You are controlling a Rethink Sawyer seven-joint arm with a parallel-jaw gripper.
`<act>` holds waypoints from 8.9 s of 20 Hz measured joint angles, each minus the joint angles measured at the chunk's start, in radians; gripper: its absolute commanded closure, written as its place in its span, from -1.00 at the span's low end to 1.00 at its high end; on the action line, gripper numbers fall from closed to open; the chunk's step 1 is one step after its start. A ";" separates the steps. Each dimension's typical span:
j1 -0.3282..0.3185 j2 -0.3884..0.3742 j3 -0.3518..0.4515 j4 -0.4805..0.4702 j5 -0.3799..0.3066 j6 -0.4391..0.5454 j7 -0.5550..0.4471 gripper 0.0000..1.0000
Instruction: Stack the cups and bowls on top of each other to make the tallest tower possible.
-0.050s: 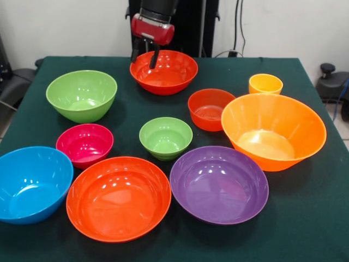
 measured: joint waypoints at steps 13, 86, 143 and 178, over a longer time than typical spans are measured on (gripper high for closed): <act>-0.052 -0.181 0.074 0.019 -0.091 0.162 0.000 -1.00; 0.013 -0.187 -0.051 0.040 -0.121 0.170 0.000 -1.00; 0.050 0.245 -0.054 0.003 0.180 -0.209 0.000 -1.00; 0.059 0.260 -0.058 -0.001 0.196 -0.256 0.000 -1.00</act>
